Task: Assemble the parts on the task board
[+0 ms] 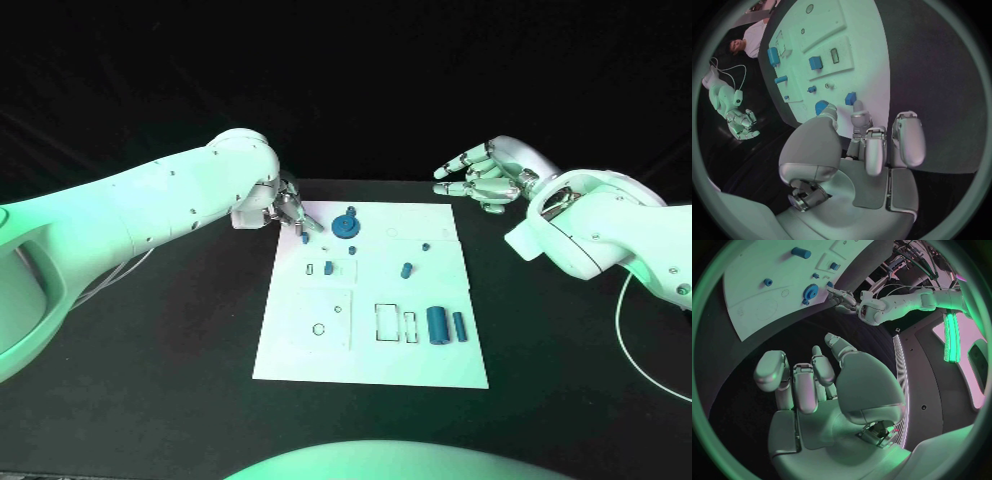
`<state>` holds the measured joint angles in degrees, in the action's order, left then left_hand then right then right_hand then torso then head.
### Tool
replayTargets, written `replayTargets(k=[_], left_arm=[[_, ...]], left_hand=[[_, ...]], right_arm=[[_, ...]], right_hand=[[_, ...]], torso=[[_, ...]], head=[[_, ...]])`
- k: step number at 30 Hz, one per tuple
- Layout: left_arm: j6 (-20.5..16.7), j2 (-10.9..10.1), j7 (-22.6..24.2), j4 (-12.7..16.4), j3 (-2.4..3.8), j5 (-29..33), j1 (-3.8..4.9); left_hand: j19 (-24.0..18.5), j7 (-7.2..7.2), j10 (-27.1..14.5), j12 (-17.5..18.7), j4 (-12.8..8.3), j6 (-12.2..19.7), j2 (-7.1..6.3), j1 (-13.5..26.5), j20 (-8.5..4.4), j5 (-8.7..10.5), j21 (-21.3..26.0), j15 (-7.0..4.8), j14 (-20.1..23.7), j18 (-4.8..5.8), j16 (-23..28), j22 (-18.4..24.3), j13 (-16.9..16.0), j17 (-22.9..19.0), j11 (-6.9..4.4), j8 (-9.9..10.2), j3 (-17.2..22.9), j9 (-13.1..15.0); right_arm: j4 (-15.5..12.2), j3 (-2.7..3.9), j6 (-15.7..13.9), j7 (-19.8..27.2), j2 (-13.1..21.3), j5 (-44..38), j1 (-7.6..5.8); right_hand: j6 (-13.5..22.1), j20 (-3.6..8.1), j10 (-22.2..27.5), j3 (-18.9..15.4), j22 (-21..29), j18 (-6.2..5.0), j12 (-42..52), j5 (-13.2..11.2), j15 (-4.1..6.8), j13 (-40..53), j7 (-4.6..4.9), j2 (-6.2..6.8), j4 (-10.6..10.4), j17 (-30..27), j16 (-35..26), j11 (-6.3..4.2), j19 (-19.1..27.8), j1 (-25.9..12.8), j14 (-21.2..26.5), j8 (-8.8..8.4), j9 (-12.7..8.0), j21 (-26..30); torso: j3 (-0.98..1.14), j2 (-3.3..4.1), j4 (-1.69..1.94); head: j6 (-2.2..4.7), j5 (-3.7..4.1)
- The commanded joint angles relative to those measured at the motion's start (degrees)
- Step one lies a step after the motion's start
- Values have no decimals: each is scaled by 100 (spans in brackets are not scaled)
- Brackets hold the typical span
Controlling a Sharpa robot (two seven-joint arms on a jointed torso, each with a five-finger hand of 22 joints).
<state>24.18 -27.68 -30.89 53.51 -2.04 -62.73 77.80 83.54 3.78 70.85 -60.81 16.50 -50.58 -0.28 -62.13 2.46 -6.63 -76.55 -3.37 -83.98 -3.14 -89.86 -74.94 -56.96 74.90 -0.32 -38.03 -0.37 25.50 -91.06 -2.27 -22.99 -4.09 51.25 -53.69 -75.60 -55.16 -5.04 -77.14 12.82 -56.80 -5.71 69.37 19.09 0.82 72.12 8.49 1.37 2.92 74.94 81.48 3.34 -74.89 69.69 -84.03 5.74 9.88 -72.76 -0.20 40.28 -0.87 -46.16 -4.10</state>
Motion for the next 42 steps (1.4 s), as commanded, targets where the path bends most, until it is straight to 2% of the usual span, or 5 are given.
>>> replayTargets(k=[1, 29, 35, 38, 42], left_arm=[[99, -4, 61, 11, 0, 21, -2], [258, -31, -2, 81, -1, 13, -10], [137, -38, -4, 91, -1, 14, -11], [108, -41, 10, 88, 0, 16, -12], [41, -43, 30, 86, 0, 20, -13]], left_hand=[[83, -23, 32, -33, -11, -35, 58, -65, -16, -12, -17, -60, -602, -37, -14, -113, -9, 1510, -14, -26, -20, 25], [93, -59, 82, -111, -61, -38, 146, -433, -44, -23, -13, -88, -602, -34, -14, -135, -47, 1510, -48, -117, 24, 171], [94, -69, 82, -116, -103, -16, 284, -639, -54, -28, -2, -97, -602, -35, -14, -139, -37, 1510, -58, -137, 145, 231], [89, -100, 44, -72, -253, 37, 465, -964, -69, -55, 14, -120, -602, -40, -14, -131, 13, 1510, -85, -126, 399, 258], [74, -101, -24, 11, -388, 101, 503, -1223, -83, -55, 57, -128, -602, -47, -14, -103, 100, 1510, -92, -102, 688, 286]], right_arm=[[6, 2, 46, 31, -2, -8, 3], [7, 2, 67, 36, -5, -9, 3], [15, 2, 73, 39, -12, -7, 3], [27, 2, 80, 48, -27, -3, 8], [45, 2, 102, 58, -43, 5, 27]], right_hand=[[10, 12, 48, 47, 5, -66, -32, 14, 29, -5, 1, -9, -1, 166, -30, -5, 38, 32, -315, 25, 9, 24], [8, 13, 48, 58, 12, -67, -33, 44, 30, -7, 2, -12, 4, 165, -32, -4, 39, 40, -315, 28, 11, 30], [8, 13, 48, 58, 12, -67, -33, 44, 30, -7, 2, -12, 4, 165, -32, -4, 39, 40, -315, 28, 11, 30], [8, 13, 47, 60, 19, -68, -32, 48, 30, -6, 2, -13, 5, 160, -35, -4, 42, 42, -314, 28, 12, 34], [7, 13, 49, 61, 33, -71, -34, 50, 30, -8, 2, -13, 6, 157, -38, -4, 48, 43, -314, 29, 12, 42]], torso=[[-1, 2, 1], [-5, 5, -4], [-4, 6, 1], [-2, 3, -1], [2, 4, 0]], head=[[0, 1], [-19, -15], [-25, -15], [-26, -18], [-34, -25]])
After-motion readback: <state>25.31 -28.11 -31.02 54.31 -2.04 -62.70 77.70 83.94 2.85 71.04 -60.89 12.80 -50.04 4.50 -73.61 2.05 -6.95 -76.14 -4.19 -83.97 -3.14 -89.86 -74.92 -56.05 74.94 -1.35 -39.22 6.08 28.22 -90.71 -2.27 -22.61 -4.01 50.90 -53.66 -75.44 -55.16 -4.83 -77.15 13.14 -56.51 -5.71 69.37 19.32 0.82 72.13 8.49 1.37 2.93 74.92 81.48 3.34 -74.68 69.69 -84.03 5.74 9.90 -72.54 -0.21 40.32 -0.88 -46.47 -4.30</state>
